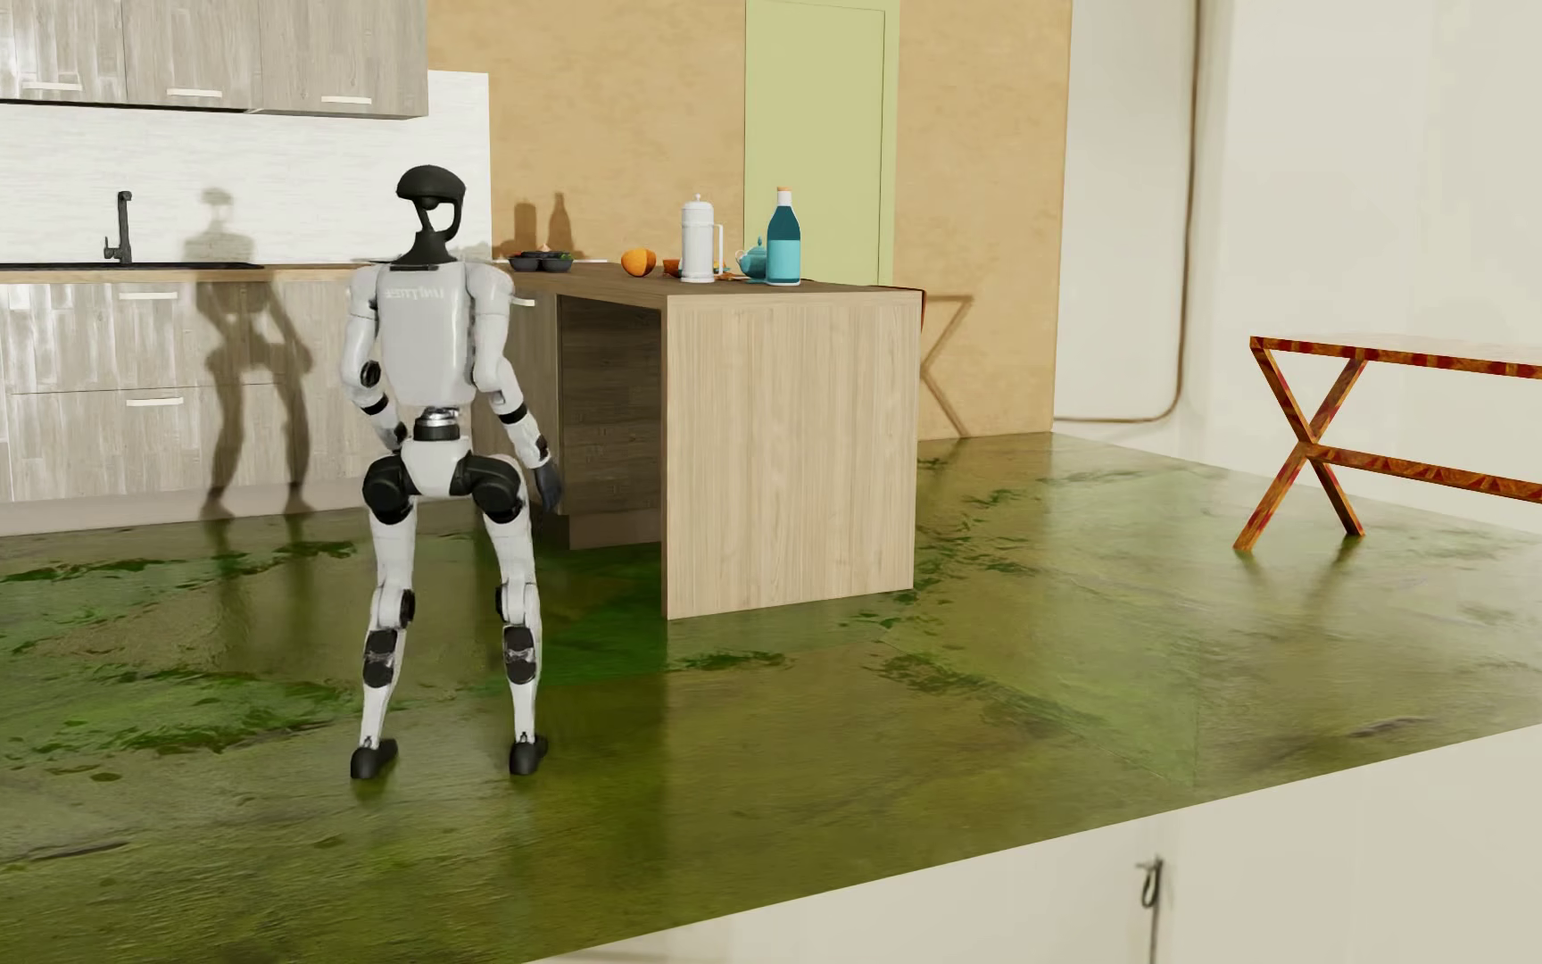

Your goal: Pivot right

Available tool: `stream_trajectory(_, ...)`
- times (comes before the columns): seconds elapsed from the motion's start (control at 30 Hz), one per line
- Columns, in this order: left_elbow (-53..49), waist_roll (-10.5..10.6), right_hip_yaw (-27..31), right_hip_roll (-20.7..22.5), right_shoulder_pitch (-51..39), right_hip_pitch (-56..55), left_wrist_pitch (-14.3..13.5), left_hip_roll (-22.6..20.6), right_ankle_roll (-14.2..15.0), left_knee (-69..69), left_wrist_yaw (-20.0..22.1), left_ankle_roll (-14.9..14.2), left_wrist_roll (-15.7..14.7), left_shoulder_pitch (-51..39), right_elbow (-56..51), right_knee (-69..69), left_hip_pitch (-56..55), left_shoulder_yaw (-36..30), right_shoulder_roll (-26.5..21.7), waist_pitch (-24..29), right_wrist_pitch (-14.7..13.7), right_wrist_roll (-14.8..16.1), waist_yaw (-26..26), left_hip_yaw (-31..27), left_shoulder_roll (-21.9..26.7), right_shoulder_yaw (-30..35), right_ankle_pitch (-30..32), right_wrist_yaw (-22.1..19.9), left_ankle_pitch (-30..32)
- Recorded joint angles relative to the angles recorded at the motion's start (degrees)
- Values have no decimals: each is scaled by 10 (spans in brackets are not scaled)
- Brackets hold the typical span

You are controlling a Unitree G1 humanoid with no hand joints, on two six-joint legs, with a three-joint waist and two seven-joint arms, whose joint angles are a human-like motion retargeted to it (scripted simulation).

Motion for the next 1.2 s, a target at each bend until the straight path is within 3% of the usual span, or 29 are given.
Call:
stream_trajectory(0.03,-7,-2,-13,-11,2,-4,-1,6,29,5,-1,-2,2,-9,6,7,2,-8,-8,-1,4,-1,22,8,-1,3,-5,1,-3)
stream_trajectory(0.13,-41,1,7,1,-4,-21,-3,8,17,67,1,-9,14,12,2,5,-30,-10,-11,0,20,-4,51,1,-7,-12,20,9,20)
stream_trajectory(0.17,-36,8,19,12,13,-17,11,6,18,105,0,-5,18,4,-6,-7,-47,-7,-10,6,9,2,51,-13,-7,-6,33,3,45)
stream_trajectory(0.23,-7,28,32,29,38,-25,24,5,13,-12,-3,5,28,4,-5,-34,9,-1,-11,-10,-27,34,9,-37,6,-17,39,-11,-10)
stream_trajectory(0.27,9,17,28,17,36,-26,19,2,-10,-41,-5,-32,29,-3,-2,-26,31,12,-14,-6,-34,42,-14,-24,12,-14,21,-8,-3)
stream_trajectory(0.3,2,10,6,3,31,-37,12,6,-29,-20,-2,-41,24,-17,-1,-4,26,4,-10,0,-31,38,-5,-16,8,-11,-3,-3,-5)
stream_trajectory(0.33,-1,2,1,-4,25,-46,-1,10,25,14,3,-30,17,-27,7,9,12,-6,-6,4,-24,29,13,-11,1,-12,-7,5,-6)
stream_trajectory(0.37,-20,-4,11,2,8,-53,-10,8,-1,63,8,-6,10,-23,27,6,-11,-13,-16,6,-13,19,29,-10,-12,-10,47,18,-3)
stream_trajectory(0.4,-16,7,23,14,14,-57,-18,7,22,89,10,16,10,-13,16,-9,-28,-21,-19,2,-4,18,41,-21,-21,-11,65,29,-3)
stream_trajectory(0.43,-7,19,27,25,22,-61,-18,7,23,45,6,31,15,5,2,-23,-12,-24,-18,-6,-3,23,30,-35,-13,-13,64,27,-31)
stream_trajectory(0.47,14,10,17,17,9,-63,-14,7,-24,-11,-3,-18,20,27,-1,-20,22,-2,1,-6,1,23,-2,-25,4,-20,40,9,-27)
stream_trajectory(0.5,6,4,-2,7,11,-70,9,14,-31,-11,-5,-43,22,23,-21,-11,27,-1,5,-4,7,19,-7,-9,11,-13,11,-3,-29)
stream_trajectory(0.53,6,-5,-19,-3,20,-79,25,18,-66,-8,-4,-35,24,6,-16,22,34,-7,3,-5,6,17,4,5,9,-9,-34,-9,-34)
stream_trajectory(0.57,8,-23,-32,-19,29,-94,34,15,-88,8,-1,-7,25,-22,-10,64,35,-9,2,-4,5,11,23,16,4,-5,-73,-8,-45)
stream_trajectory(0.6,-15,-29,-26,-24,10,-100,31,17,9,104,6,-10,23,-32,18,66,-8,-7,-20,2,7,5,45,10,4,8,-23,2,-28)
stream_trajectory(0.63,-21,-26,-11,-14,8,-100,23,8,14,188,14,-11,23,-38,34,43,-56,-9,-38,2,4,8,65,-15,1,7,61,14,12)
stream_trajectory(0.67,-12,-5,1,6,17,-105,10,-7,11,202,18,-4,29,-29,26,14,-85,-4,-39,-6,1,21,80,-44,-9,2,87,22,21)
stream_trajectory(0.7,8,13,0,19,37,-104,-2,-7,14,87,17,-5,38,-6,-1,8,-56,4,-11,-7,-11,35,60,-57,-1,-22,55,8,-30)
stream_trajectory(0.73,39,2,-12,14,21,-99,-5,0,-24,53,15,-39,41,4,2,54,-24,15,-2,2,-26,42,32,-37,15,-9,-12,-18,-36)
stream_trajectory(0.77,26,-7,-36,0,18,-102,15,3,-61,62,15,-51,38,-2,-2,139,-20,13,-7,1,-37,37,27,-22,19,-5,-64,-30,-43)
stream_trajectory(0.8,15,-16,-43,-12,18,-82,24,2,-66,74,18,-21,31,-12,3,183,-25,6,-18,-10,-40,24,38,-10,15,-8,-103,-27,-53)
stream_trajectory(0.83,16,-29,-34,-27,14,-42,20,-4,-5,109,24,-8,24,-26,10,153,-39,-3,-36,-18,-39,11,58,0,2,1,-114,-18,-57)
stream_trajectory(0.93,-5,1,-5,7,-2,-30,2,-3,-3,167,48,-35,10,4,5,104,-75,-6,-25,-9,-29,1,80,-33,-18,-8,-73,11,20)
stream_trajectory(0.97,-6,19,0,16,8,-24,4,-5,-3,64,50,-39,12,16,-7,79,-46,12,-13,-10,-28,6,71,-44,-6,-5,-59,17,-13)
stream_trajectory(1.0,13,23,6,17,-2,-20,-4,-3,-2,27,54,-21,12,22,-9,66,-26,26,-8,-4,-23,15,49,-34,5,-2,-51,24,-16)
stream_trajectory(1.07,-3,23,13,16,-16,-23,-5,1,-1,20,64,-22,4,24,6,67,-17,17,-19,9,-19,28,50,-17,2,-19,-48,34,-16)
stream_trajectory(1.1,-13,22,15,21,-15,-21,-5,6,-2,29,67,-25,-1,24,4,66,-19,9,-18,15,-14,20,50,-16,-10,-18,-45,30,-12)
stream_trajectory(1.17,-28,10,30,29,-3,-14,19,6,-4,126,60,-21,-7,-17,16,52,-67,-7,-13,33,-10,-2,60,-20,-13,-7,-31,13,65)
stream_trajectory(1.2,-19,12,39,33,4,-10,9,0,-2,128,54,-12,-5,-20,13,36,-75,-4,-22,29,-8,-5,57,-30,-12,-5,-20,5,85)
